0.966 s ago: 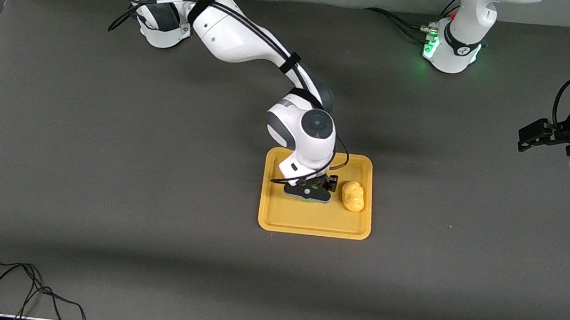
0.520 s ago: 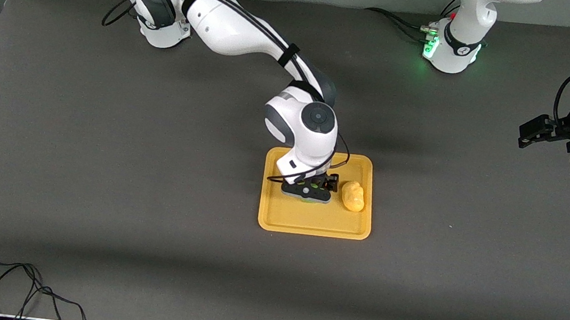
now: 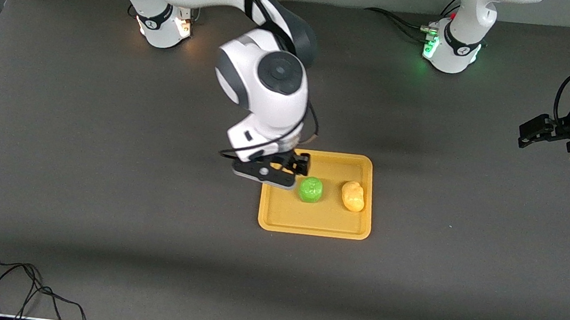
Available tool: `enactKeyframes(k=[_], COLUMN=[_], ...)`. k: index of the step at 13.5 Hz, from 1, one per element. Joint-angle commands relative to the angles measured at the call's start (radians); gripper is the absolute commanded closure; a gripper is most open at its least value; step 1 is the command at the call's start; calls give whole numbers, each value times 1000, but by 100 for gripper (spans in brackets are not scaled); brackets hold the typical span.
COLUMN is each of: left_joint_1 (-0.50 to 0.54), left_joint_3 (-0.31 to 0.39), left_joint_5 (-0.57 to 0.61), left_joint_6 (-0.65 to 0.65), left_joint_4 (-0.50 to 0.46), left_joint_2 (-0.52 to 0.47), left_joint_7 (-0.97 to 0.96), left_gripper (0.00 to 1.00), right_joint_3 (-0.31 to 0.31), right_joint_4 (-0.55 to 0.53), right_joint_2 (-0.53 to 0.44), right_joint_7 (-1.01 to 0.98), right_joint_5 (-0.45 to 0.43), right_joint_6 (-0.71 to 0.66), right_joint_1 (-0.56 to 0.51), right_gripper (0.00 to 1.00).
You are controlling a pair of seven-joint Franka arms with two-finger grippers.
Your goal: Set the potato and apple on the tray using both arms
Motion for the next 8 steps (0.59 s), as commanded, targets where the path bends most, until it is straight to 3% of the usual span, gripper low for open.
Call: enactKeyframes(k=[1,4,8], left_joint_1=[-4,-4,-6], left_joint_3=[-1,-1,-1], left_joint_5=[-6,-6,-6], left_joint_6=[-24,-23,-23], left_joint_4=[19,19,19], left_joint_2=[2,4,4], left_joint_7=[-11,-11,-13], left_gripper=[0,0,0], right_joint_3=[8,8,-12], right_joint_4=[-85,-279,-479], right_joint_2=[-137,-335,-507], right_joint_7=[-189,-382,-588], right_joint_5=[-19,-10,-7], right_joint_6=[-111,-142,-132], right_joint_1=[-92,-211,-336], right_gripper=[0,0,0])
